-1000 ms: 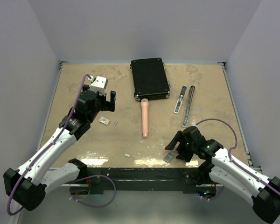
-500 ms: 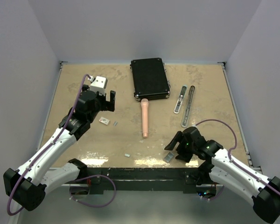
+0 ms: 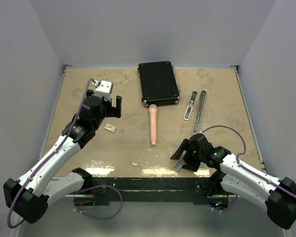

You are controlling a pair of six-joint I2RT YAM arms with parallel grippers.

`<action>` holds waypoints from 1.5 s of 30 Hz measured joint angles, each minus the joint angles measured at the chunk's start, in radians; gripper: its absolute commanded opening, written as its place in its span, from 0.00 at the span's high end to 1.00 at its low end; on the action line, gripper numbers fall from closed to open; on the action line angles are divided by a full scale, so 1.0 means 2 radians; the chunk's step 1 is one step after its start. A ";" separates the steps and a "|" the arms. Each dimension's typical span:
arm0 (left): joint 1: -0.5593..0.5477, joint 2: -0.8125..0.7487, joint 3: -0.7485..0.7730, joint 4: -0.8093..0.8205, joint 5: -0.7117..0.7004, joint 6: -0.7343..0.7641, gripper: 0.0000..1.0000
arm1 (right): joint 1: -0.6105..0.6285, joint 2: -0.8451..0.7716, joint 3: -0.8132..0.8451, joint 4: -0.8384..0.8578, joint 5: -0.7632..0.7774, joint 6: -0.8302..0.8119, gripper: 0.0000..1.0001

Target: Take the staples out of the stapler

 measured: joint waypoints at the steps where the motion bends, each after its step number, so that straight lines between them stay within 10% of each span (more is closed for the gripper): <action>1: 0.000 0.000 0.000 0.000 -0.001 0.000 0.00 | 0.006 0.005 0.001 0.005 0.001 0.002 0.16; 45: 0.000 -0.008 -0.001 0.000 -0.025 0.000 0.00 | 0.154 0.377 0.225 0.199 0.081 0.014 0.15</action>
